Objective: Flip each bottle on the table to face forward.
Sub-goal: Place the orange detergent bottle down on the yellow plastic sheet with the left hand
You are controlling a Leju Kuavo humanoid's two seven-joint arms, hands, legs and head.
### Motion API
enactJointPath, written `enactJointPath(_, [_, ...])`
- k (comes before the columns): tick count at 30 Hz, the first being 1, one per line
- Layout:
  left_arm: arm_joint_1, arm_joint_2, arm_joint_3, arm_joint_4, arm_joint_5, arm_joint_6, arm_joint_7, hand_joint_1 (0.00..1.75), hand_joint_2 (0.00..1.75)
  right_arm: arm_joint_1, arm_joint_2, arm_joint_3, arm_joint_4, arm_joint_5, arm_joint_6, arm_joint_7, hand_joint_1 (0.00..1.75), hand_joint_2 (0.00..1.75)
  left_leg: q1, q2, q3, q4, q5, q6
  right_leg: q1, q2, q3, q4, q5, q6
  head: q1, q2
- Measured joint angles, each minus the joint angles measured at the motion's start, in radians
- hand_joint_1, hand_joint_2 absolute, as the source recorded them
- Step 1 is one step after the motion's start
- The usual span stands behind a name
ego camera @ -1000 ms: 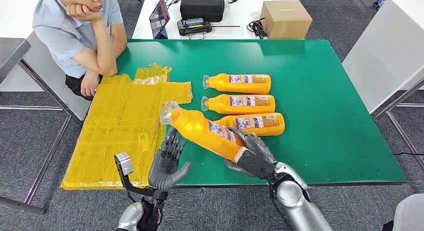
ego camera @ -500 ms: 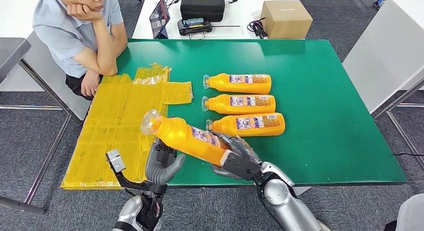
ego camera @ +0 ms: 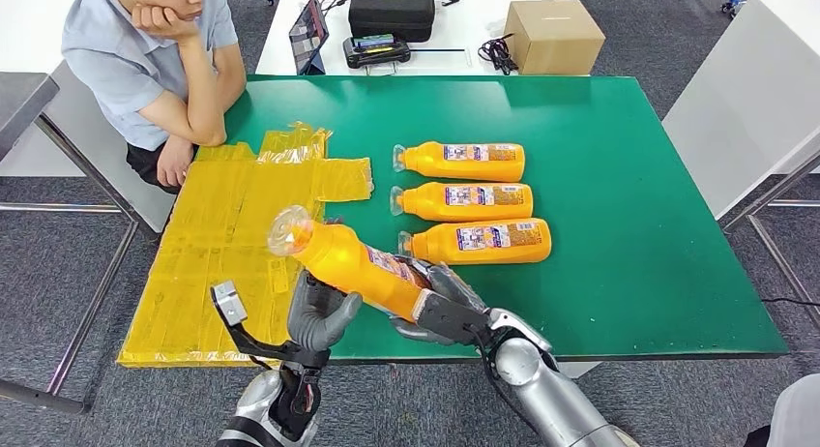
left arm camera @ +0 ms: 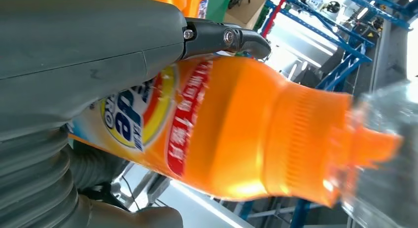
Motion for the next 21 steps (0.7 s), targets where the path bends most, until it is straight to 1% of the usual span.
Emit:
enactJointPath(6, [-0.01,0.0,-0.007,0.022,-0.004,0.005,-0.004,0.0,1.75,-0.009,0.001,0.011,0.013,-0.004,-0.002,-0.003,1.75,1.75,0.0,0.0,0.0,0.0,0.0,0.0,0.0,0.0,0.0,0.0,0.0,0.0,0.0,0.0])
enactJointPath(9, [-0.013,0.0,-0.01,0.028,-0.049,0.04,-0.018,0.0,1.75,-0.011,0.002,0.02,0.016,-0.008,-0.007,-0.003,1.75,1.75,0.0,0.0,0.0,0.0,0.0,0.0,0.0,0.0,0.0,0.0,0.0,0.0,0.0,0.0])
enactJointPath(10, [-0.014,0.0,-0.012,0.029,-0.07,0.056,-0.022,0.08,1.75,-0.012,0.003,0.024,0.017,-0.008,-0.009,-0.002,1.75,1.75,0.0,0.0,0.0,0.0,0.0,0.0,0.0,0.0,0.0,0.0,0.0,0.0,0.0,0.0])
enactJointPath(13, [-0.021,0.0,-0.018,0.032,-0.106,0.088,-0.027,1.38,1.75,-0.013,0.008,0.035,0.017,-0.01,-0.012,0.007,1.75,1.75,0.0,0.0,0.0,0.0,0.0,0.0,0.0,0.0,0.0,0.0,0.0,0.0,0.0,0.0])
enactJointPath(14, [-0.023,0.0,-0.019,0.033,-0.107,0.091,-0.029,1.74,1.75,-0.014,0.009,0.038,0.017,-0.013,-0.012,0.01,1.75,1.75,0.0,0.0,0.0,0.0,0.0,0.0,0.0,0.0,0.0,0.0,0.0,0.0,0.0,0.0])
enactJointPath(18, [-0.028,0.0,-0.018,0.033,-0.106,0.104,-0.041,1.75,1.75,-0.023,0.012,0.049,0.02,-0.027,-0.012,0.019,1.75,1.75,0.0,0.0,0.0,0.0,0.0,0.0,0.0,0.0,0.0,0.0,0.0,0.0,0.0,0.0])
enactJointPath(21, [-0.029,0.0,-0.018,0.029,-0.129,0.134,-0.047,1.75,1.75,-0.029,0.013,0.058,0.029,-0.029,-0.015,0.023,1.75,1.75,0.0,0.0,0.0,0.0,0.0,0.0,0.0,0.0,0.0,0.0,0.0,0.0,0.0,0.0])
